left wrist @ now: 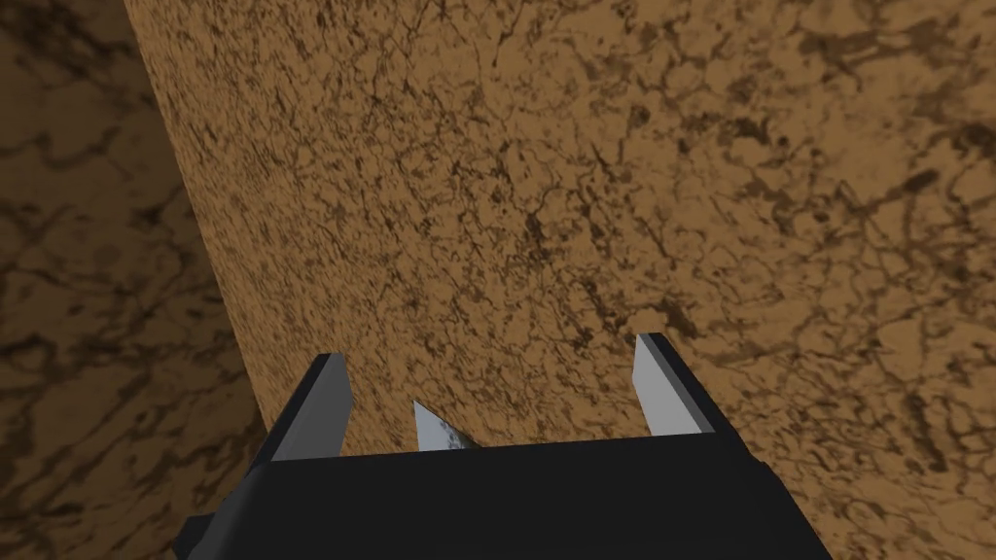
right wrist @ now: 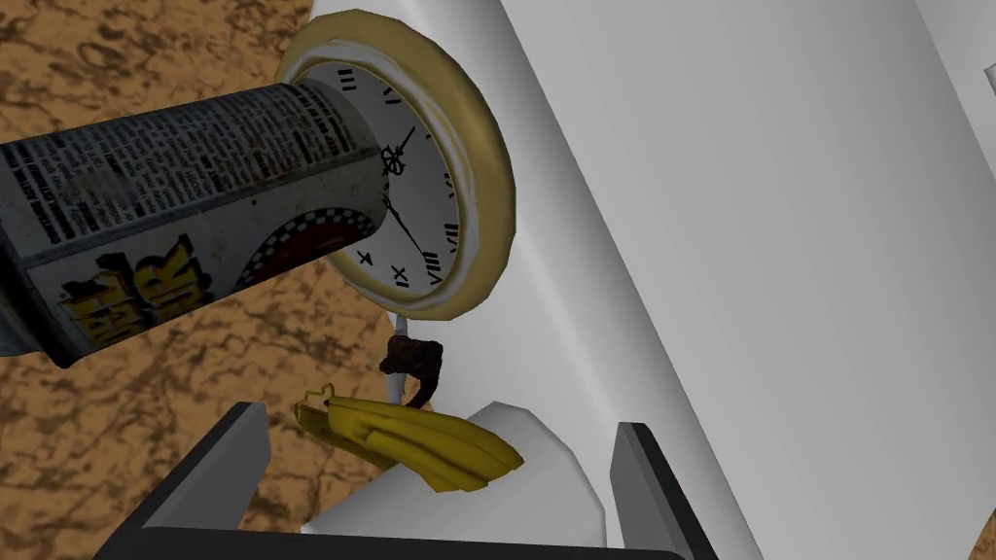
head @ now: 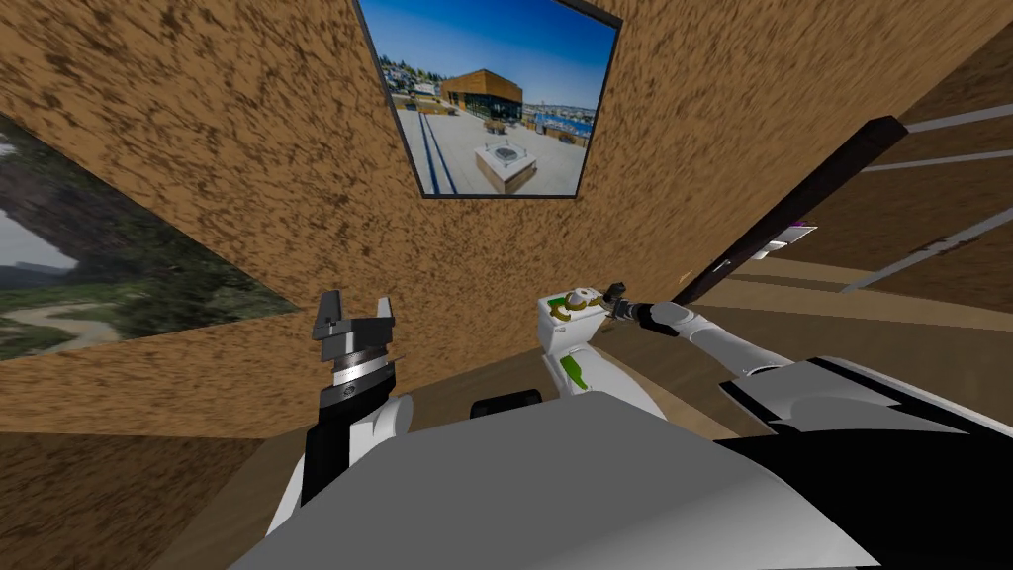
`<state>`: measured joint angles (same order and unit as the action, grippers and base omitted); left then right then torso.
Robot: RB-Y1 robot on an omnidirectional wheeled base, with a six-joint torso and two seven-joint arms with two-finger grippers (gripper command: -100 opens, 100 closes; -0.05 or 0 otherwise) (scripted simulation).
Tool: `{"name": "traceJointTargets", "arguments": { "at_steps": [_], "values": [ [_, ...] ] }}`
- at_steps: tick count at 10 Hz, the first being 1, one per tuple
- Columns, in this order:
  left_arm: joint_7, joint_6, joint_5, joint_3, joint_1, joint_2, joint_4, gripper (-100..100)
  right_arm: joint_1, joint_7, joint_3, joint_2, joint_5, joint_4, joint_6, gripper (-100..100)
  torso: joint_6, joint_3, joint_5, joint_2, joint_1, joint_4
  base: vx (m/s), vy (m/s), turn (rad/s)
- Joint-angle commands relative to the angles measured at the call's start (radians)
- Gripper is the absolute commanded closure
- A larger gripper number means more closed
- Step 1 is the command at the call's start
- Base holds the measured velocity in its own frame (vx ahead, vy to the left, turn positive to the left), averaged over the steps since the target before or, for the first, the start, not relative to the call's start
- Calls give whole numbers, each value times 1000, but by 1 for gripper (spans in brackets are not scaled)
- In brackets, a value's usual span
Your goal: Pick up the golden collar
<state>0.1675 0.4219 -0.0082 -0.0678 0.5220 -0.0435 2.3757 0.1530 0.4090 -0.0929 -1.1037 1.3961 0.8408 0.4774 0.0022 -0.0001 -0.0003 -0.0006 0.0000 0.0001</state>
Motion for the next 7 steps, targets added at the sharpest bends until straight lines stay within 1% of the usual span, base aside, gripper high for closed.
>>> {"name": "traceJointTargets", "arguments": {
  "at_steps": [1,2,3,4,5,6,7],
  "values": [
    [0,0,0,0,0,0,0,0,3,14,3,-27,39,-50,2,-100,0,0,0,0,0,0,-11,38,261],
    [0,0,0,0,0,0,0,0,3,14,3,-27,39,-51,2,-100,-1,0,0,0,1,0,-7,26,113],
    [0,0,0,0,0,0,0,0,10,32,5,-46,71,-78,8,-100,0,0,0,-1,0,0,-5,32,232],
    [0,0,0,0,0,0,0,0,10,32,5,-46,71,-94,8,-100,-1,-1,0,-1,0,0,-1,21,116],
    [0,0,0,0,0,0,0,0,15,49,7,-63,101,-135,15,-100,0,-1,0,-1,0,0,4,32,176],
    [0,0,0,0,0,0,0,0,15,49,7,-63,101,-142,15,-100,-1,-1,0,-2,0,0,6,25,117],
    [0,0,0,0,0,0,0,0,19,64,9,-78,128,-183,23,-100,0,-1,0,-1,0,0,1,33,195]
  ]
}}
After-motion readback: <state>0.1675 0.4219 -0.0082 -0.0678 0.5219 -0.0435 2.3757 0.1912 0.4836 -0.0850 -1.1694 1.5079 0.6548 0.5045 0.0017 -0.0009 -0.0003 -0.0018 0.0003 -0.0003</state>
